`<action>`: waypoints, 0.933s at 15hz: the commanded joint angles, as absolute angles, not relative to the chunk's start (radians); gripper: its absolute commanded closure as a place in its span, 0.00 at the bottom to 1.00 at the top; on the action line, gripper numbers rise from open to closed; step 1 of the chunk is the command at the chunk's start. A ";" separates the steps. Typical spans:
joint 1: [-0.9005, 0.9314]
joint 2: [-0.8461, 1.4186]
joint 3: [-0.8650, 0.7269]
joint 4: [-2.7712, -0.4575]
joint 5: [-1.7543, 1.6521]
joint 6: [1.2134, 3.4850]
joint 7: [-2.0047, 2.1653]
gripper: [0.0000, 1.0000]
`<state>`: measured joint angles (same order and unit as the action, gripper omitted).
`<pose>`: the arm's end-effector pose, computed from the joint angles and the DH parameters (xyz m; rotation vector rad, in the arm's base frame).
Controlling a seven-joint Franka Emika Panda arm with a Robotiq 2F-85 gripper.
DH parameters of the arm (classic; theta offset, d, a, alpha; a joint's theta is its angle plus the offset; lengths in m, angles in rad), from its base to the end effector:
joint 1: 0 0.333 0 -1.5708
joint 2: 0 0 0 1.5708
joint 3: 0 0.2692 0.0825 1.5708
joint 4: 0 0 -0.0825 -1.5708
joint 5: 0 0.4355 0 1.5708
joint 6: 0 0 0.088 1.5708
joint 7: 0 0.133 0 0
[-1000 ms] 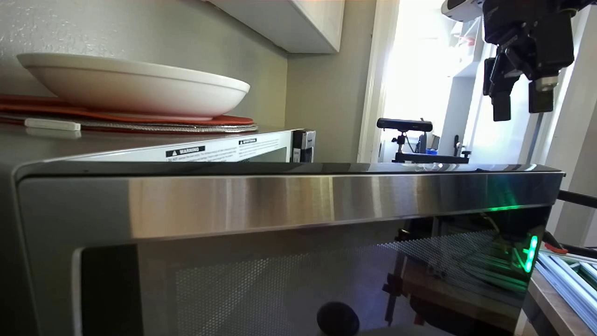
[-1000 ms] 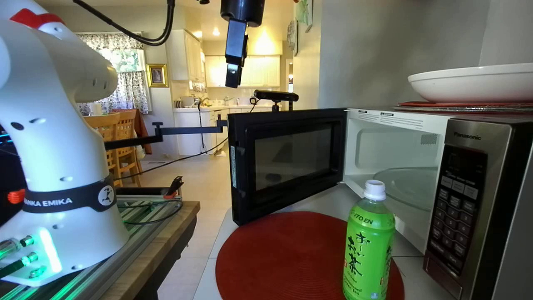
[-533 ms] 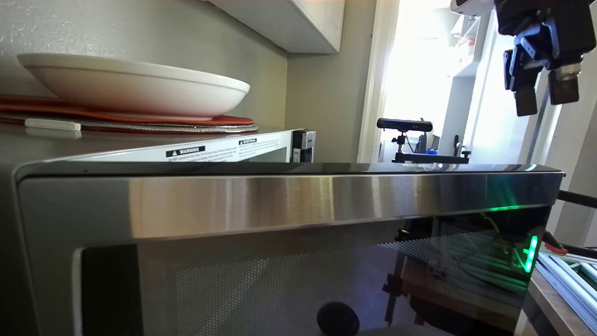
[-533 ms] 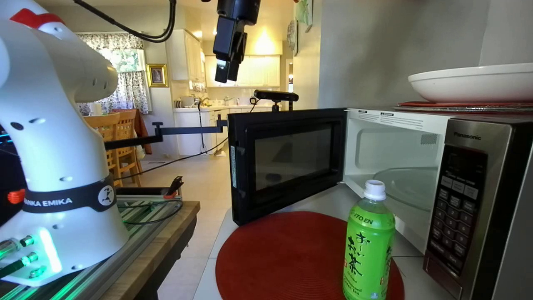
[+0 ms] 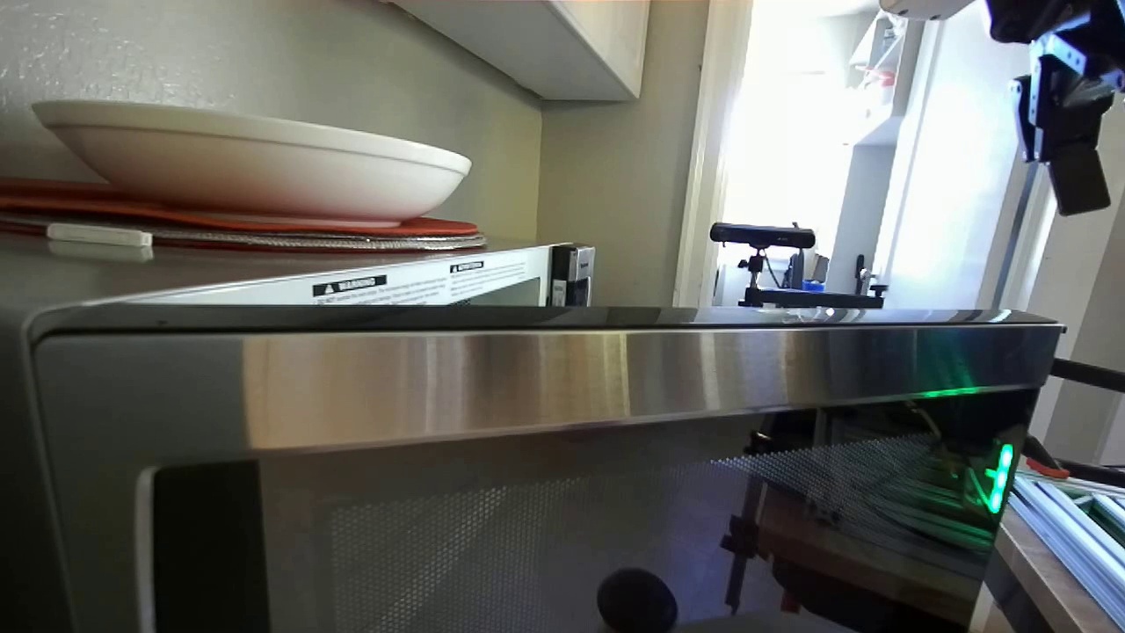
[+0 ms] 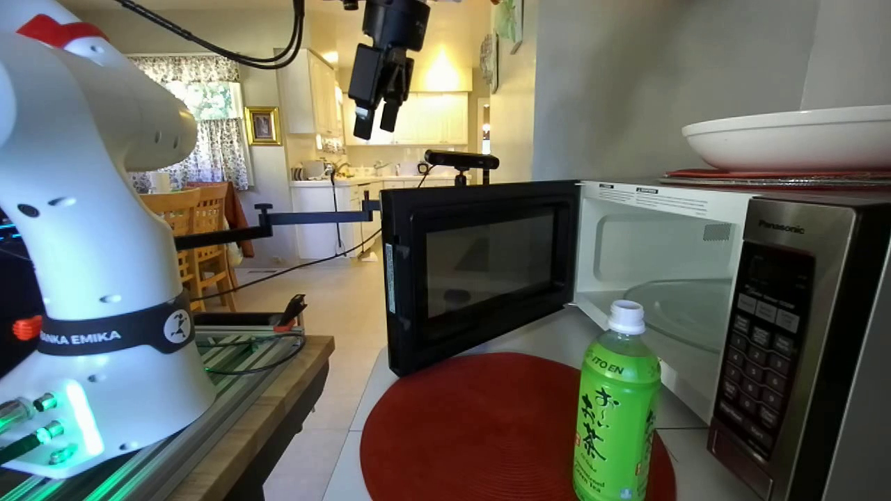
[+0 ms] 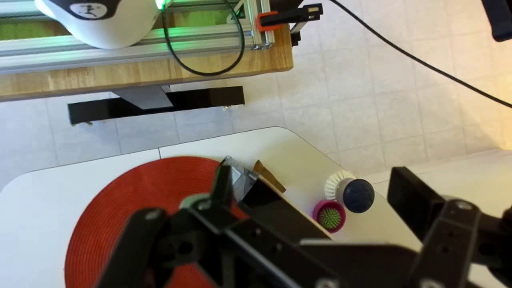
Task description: Close the microwave door.
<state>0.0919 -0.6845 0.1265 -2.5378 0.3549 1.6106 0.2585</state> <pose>0.3743 0.1237 0.4037 -2.8923 0.1977 0.4329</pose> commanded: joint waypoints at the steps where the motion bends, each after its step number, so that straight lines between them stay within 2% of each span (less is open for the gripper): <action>1: 0.083 -0.694 0.157 -2.539 0.410 1.589 0.325 0.00; 14: 0.096 -0.761 0.251 -2.642 0.455 1.709 0.444 0.00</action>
<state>0.0919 -0.7164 0.2417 -2.5875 0.4091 1.6594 0.4157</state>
